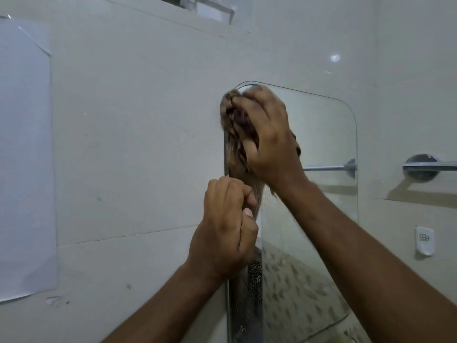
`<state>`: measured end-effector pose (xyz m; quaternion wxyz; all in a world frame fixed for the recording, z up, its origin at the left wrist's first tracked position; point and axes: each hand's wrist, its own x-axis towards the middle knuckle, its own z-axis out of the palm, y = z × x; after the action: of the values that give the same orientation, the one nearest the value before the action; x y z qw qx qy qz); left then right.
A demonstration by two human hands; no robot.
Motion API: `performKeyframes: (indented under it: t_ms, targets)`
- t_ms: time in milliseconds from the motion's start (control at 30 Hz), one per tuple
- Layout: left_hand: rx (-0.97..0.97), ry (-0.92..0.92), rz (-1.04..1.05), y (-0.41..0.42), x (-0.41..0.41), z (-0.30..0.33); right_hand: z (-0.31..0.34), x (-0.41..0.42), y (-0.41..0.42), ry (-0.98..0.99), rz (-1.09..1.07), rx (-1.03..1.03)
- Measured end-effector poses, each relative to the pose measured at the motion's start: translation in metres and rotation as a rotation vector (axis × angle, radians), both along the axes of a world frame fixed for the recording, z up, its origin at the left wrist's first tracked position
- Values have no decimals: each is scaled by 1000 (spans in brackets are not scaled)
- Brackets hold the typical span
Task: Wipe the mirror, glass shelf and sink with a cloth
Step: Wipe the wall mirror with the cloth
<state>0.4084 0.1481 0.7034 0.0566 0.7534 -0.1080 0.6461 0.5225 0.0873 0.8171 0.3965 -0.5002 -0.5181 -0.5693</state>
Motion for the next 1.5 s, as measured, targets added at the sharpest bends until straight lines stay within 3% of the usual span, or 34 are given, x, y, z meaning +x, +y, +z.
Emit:
performKeyframes:
  t_ms: [233, 433, 533, 800, 900, 1167, 1500]
  targets:
    - [-14, -84, -47, 2, 0, 1, -140, 0, -12, -19, 68, -125]
    - [-3, -58, -47, 4, 3, 1, -251, 3, -19, -15, 4, -249]
    - [-3, -45, -31, 2, 3, 1, -239, 0, -17, 18, 40, -195]
    - [28, -48, 15, 4, 8, -2, -129, 4, -8, 283, 88, 71]
    - [35, -52, 24, 3, 9, -2, -154, 7, -11, 261, 55, 40]
    - [44, -43, 13, -2, 9, -1, -323, -19, -15, 261, -21, -167]
    - [5, -25, 42, -1, 10, -3, -287, -37, 0, 278, 0, -62]
